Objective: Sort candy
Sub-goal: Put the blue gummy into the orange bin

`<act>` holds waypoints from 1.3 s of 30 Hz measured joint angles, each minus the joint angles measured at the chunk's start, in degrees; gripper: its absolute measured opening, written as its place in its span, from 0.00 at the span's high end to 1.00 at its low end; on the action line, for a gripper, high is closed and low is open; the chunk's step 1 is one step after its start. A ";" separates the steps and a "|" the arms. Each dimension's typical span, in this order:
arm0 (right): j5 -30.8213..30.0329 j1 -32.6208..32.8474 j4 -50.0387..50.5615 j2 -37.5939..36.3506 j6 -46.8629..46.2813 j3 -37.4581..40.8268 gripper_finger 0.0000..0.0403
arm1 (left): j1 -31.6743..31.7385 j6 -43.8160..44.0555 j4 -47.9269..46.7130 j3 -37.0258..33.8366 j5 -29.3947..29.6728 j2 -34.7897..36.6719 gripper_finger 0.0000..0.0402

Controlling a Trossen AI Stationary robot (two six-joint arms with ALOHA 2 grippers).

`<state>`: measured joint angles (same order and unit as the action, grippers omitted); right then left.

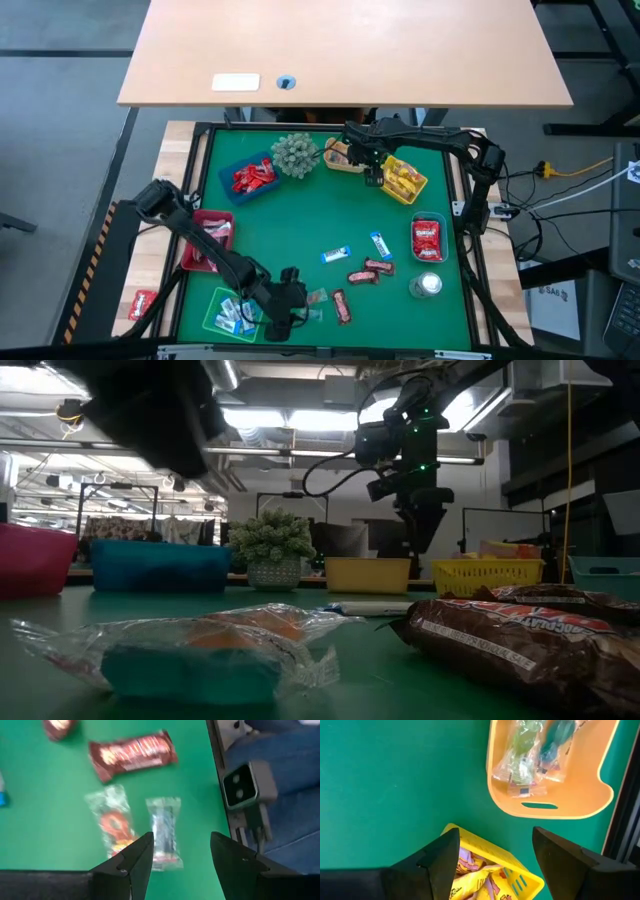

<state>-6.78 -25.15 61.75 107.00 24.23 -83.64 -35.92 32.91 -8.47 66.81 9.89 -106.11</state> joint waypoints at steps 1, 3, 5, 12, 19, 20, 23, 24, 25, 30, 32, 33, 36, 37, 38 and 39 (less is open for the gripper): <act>0.29 0.00 -0.05 0.00 0.00 0.00 0.38 | -0.41 0.00 0.68 0.00 0.00 -0.96 0.55; 0.32 0.00 -0.18 0.00 0.02 0.00 0.38 | -1.03 -0.02 2.17 0.00 0.03 -2.77 0.55; 0.32 0.00 -0.19 0.00 0.02 0.00 0.38 | -1.45 -0.02 2.74 0.00 0.58 -4.20 0.55; 0.34 0.00 -0.20 0.00 0.04 0.00 0.38 | -2.08 -0.02 2.99 -0.07 3.64 -7.47 0.55; 0.32 0.07 1.33 -1.03 0.26 0.00 0.38 | -2.04 -0.74 2.90 -0.04 4.49 -9.16 0.55; 0.34 0.07 1.80 -1.54 0.26 0.01 0.38 | -2.00 -1.02 2.90 -0.04 4.53 -9.31 0.55; 0.36 0.07 3.30 -3.35 0.23 0.01 0.38 | -1.93 -1.96 2.73 -0.04 4.55 -9.35 0.57; 0.36 0.07 3.75 -4.04 0.02 0.00 0.38 | -1.94 -1.99 2.59 -0.04 4.57 -9.35 0.58; 0.47 0.08 4.27 -4.81 -0.58 0.02 0.38 | -1.93 -2.01 2.41 -0.04 4.58 -9.35 0.60; 11.45 1.74 4.82 -7.93 -6.16 0.02 0.38 | -1.86 -1.96 2.13 -0.04 4.61 -9.37 0.71; 17.99 3.52 4.82 -8.68 -7.29 0.02 0.38 | -1.78 -1.95 2.10 -0.04 4.52 -9.38 0.76; 20.84 4.63 4.80 -8.98 -7.42 0.02 0.38 | -1.79 -1.86 2.10 -0.04 4.51 -9.39 0.79; 25.73 8.75 4.83 -9.25 -7.52 0.02 0.38 | -1.76 -1.66 2.13 -0.04 3.84 -9.39 0.86; 26.32 10.37 4.93 -9.25 -7.54 0.02 0.38 | -1.65 -1.66 2.15 -0.04 3.22 -9.39 0.89; 26.46 12.10 5.07 -9.23 -7.58 0.02 0.38 | -1.49 -1.62 2.17 -0.04 2.68 -9.38 0.91; 26.52 13.91 5.24 -9.24 -8.00 0.02 0.38 | -1.38 -1.57 2.17 -0.04 2.02 -9.30 0.94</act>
<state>19.74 -11.24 66.99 97.76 16.23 -83.61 -37.30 31.33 -6.30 66.76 11.91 -115.41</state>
